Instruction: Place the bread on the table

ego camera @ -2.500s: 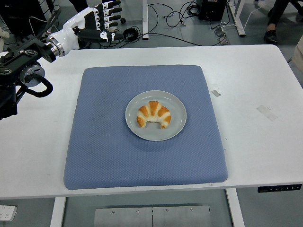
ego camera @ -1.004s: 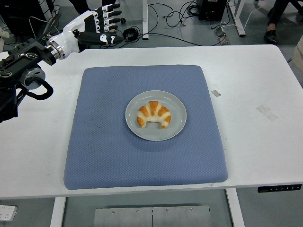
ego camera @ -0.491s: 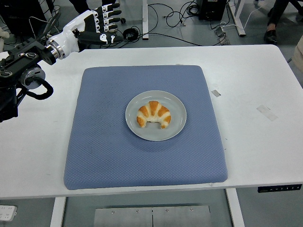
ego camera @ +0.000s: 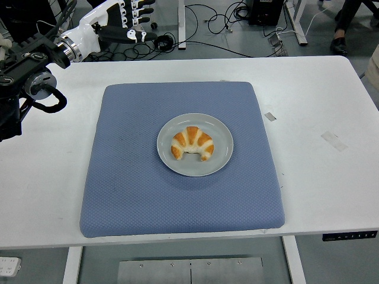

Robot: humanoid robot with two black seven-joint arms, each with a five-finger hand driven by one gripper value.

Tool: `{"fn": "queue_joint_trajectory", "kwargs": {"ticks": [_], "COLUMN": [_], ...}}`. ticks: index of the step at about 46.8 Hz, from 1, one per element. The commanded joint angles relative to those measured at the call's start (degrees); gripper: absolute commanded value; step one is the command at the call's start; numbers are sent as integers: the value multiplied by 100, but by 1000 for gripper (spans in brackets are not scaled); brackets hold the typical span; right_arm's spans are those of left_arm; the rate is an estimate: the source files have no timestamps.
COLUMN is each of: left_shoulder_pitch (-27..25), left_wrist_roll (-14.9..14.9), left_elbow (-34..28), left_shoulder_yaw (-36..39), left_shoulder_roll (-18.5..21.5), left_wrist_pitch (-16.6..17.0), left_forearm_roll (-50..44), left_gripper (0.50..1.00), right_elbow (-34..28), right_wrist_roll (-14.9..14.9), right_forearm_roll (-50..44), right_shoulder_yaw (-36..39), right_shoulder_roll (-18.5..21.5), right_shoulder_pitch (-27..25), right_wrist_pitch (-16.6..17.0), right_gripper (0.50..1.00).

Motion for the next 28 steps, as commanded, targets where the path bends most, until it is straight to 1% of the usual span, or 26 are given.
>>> {"fn": "queue_joint_trajectory", "kwargs": {"ticks": [1, 9, 14, 17, 28], "left_shoulder_pitch": [-148, -623, -852, -957, -1353], "left_wrist_roll": [4, 4, 4, 4, 13], "left_elbow": [0, -8, -17, -17, -26], "left_shoulder_yaw": [84, 559, 849, 990, 1895], "left_shoulder_roll": [-22, -189, -207, -215, -417], "left_wrist_pitch": [1, -8, -17, -34, -52], "left_forearm_roll": [81, 652, 986, 1083, 1268], "left_gripper": [966, 963, 963, 963, 963], "right_elbow": [0, 0, 0, 9, 9], "right_wrist_roll": [1, -8, 1, 1, 1], "right_forearm_roll": [0, 0, 0, 0, 0], "right_shoulder_yaw": [0, 0, 9, 0, 0], "right_shoulder_roll": [0, 0, 0, 0, 0], "right_shoulder_pitch": [0, 0, 0, 9, 17], "right_wrist_pitch": [-2, -2, 6, 6, 6], "right_gripper": [1000, 1000, 1000, 1000, 1000]}}
